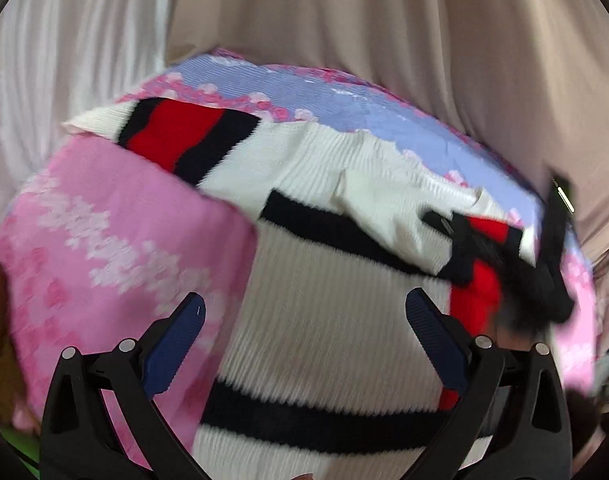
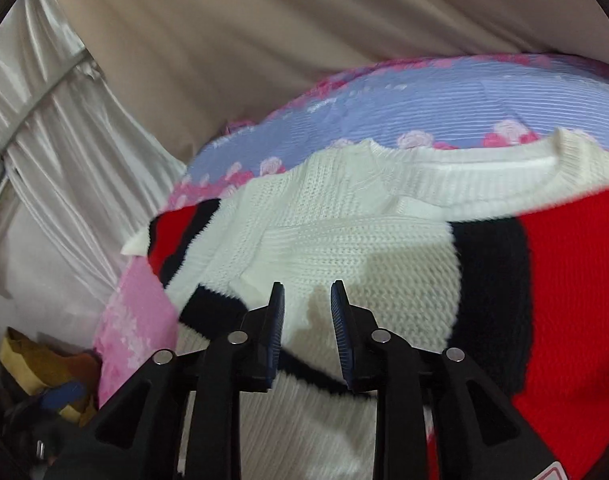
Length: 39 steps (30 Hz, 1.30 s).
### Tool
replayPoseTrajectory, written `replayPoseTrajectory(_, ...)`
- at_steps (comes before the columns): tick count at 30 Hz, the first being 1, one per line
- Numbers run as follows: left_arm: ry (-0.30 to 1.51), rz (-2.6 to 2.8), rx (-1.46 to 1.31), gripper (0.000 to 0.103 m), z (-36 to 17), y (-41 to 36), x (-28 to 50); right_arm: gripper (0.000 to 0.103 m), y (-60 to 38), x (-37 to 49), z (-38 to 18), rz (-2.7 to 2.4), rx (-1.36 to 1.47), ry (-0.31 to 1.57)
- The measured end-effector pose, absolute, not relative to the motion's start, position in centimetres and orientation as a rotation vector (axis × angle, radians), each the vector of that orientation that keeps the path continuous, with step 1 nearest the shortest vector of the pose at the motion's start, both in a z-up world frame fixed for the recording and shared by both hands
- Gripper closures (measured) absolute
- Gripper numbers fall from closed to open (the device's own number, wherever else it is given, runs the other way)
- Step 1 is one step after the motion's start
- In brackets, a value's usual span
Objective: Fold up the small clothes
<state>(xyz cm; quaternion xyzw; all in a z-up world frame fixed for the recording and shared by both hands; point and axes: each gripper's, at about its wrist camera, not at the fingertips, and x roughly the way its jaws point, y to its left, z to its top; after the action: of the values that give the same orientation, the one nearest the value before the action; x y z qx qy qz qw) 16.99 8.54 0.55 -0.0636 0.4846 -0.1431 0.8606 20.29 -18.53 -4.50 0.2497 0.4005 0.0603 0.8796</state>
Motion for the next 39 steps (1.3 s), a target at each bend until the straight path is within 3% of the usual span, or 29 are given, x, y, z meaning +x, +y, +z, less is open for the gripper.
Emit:
replayPoseTrajectory(2,1.038,-0.355,-0.194,0.005,-0.2,7.7,19.5,0.051,-20.5,15.7,-4.0,0.022,0.502,0.806)
replayPoseTrajectory(8,1.199,-0.407,-0.293,0.006,-6.5,1.5,26.7,0.051,-27.6,6.9,-4.2,-0.278,0.486,0.886)
replayPoseTrajectory(11,1.199,-0.357,-0.344,0.014,-8.3,-0.1,28.2,0.051,-31.0,4.7,-4.8,-0.394,0.499,0.897)
replayPoseTrajectory(12,1.163,-0.358,-0.333,0.044,-7.9,-0.7,28.3,0.051,-31.8,4.3,-5.2,-0.421,0.493,0.903)
replayPoseTrajectory(13,1.181,-0.383,-0.306,0.061,-7.7,-1.7,28.9,0.051,-32.5,4.4,-5.8,-0.439,0.490,0.913)
replayPoseTrajectory(14,1.198,-0.386,-0.300,0.087,-7.7,-1.9,29.2,0.051,-32.8,4.9,-6.5,-0.451,0.493,0.920)
replayPoseTrajectory(15,1.198,-0.399,-0.326,0.095,-7.3,-1.8,29.6,0.051,-33.0,5.5,-6.9,-0.463,0.495,0.921)
replayPoseTrajectory(20,1.100,-0.398,-0.312,0.095,-4.3,0.2,30.8,0.051,-35.5,7.3,-8.1,-0.510,0.527,0.901)
replayPoseTrajectory(23,1.081,-0.359,-0.293,0.095,-3.9,1.6,32.1,0.079,-35.6,8.5,-7.8,-0.468,0.573,0.885)
replayPoseTrajectory(29,1.150,-0.336,-0.254,0.092,-7.7,2.7,32.9,0.082,-36.9,8.5,-9.1,-0.509,0.593,0.910)
replayPoseTrajectory(32,1.125,-0.337,-0.351,0.089,-7.4,4.8,31.9,0.076,-36.1,8.0,-7.5,-0.484,0.583,0.903)
replayPoseTrajectory(34,1.080,-0.320,-0.391,0.084,-6.0,7.3,31.2,0.074,-34.9,7.3,-5.9,-0.466,0.566,0.882)
replayPoseTrajectory(39,0.974,-0.156,-0.505,0.043,-3.9,16.8,31.2,0.063,-30.3,6.1,-3.7,-0.376,0.567,0.875)
